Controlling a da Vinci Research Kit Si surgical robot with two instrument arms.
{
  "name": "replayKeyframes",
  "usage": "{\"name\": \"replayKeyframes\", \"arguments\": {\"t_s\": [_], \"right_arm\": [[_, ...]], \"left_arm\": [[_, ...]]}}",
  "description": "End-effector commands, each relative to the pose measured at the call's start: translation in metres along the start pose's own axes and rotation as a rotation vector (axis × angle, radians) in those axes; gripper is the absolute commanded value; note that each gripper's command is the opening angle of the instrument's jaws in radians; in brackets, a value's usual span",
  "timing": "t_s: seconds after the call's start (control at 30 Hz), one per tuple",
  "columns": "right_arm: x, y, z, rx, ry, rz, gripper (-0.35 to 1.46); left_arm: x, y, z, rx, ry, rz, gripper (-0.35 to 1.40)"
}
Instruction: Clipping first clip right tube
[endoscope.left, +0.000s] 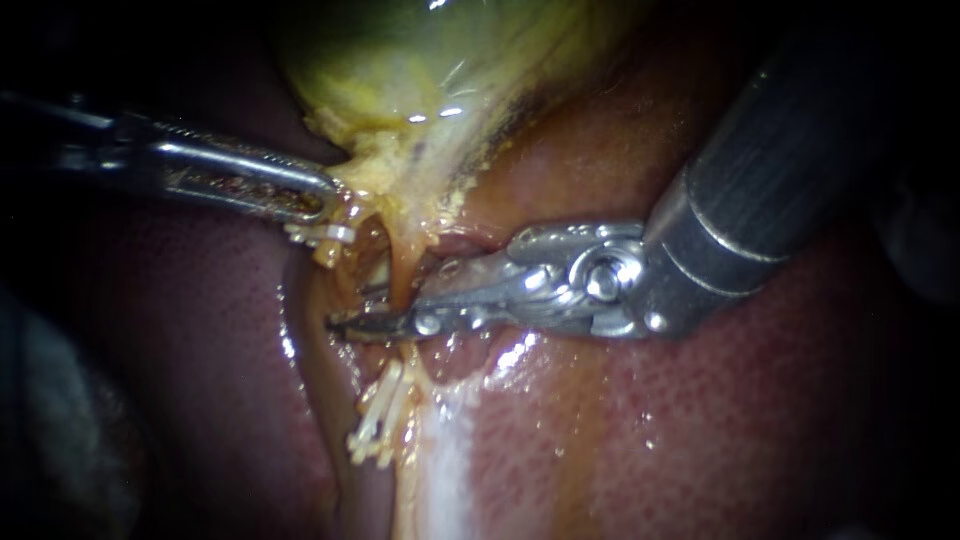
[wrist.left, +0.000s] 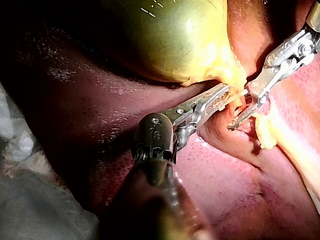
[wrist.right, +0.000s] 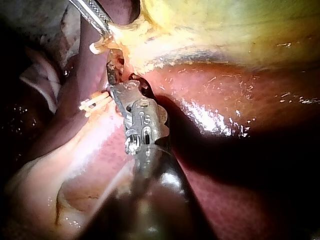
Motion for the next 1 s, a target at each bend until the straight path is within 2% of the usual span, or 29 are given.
{"name": "replayKeyframes", "arguments": {"t_s": [0.03, 0.13, 0.23, 0.3, 0.4, 0.6, 0.7, 0.83, 1.0], "right_arm": [[0.0001, 0.0000, 0.0000, 0.000, 0.000, 0.000, 0.15], [0.0004, -0.0001, 0.0003, 0.016, 0.022, -0.002, 0.42], [0.0005, -0.0001, 0.0005, 0.040, 0.056, -0.045, 0.49], [0.0004, -0.0001, 0.0003, 0.050, 0.075, -0.055, 0.50], [0.0001, -0.0001, -0.0007, 0.063, 0.079, -0.079, 0.50], [-0.0002, -0.0002, -0.0045, 0.175, 0.125, -0.084, 0.50], [-0.0001, -0.0004, -0.0058, 0.230, 0.125, -0.084, 0.50], [-0.0006, -0.0010, -0.0059, 0.289, 0.131, -0.095, 0.50], [-0.0012, -0.0025, -0.0050, 0.344, 0.136, -0.117, 0.50]], "left_arm": [[0.0000, 0.0000, 0.0000, 0.000, 0.000, 0.000, -0.35], [0.0000, 0.0000, -0.0001, -0.001, 0.000, 0.000, -0.35], [-0.0001, 0.0000, -0.0001, -0.001, 0.000, 0.001, -0.35], [-0.0001, -0.0001, -0.0002, -0.001, -0.001, 0.001, -0.35], [-0.0002, -0.0001, -0.0003, -0.002, -0.001, 0.001, -0.35], [-0.0002, -0.0003, -0.0004, -0.003, -0.002, 0.002, -0.35], [-0.0002, -0.0003, -0.0005, -0.003, -0.002, 0.002, -0.35], [-0.0002, -0.0003, -0.0005, -0.003, -0.002, 0.002, -0.35], [-0.0003, -0.0003, -0.0005, -0.004, -0.002, 0.002, -0.35]]}}
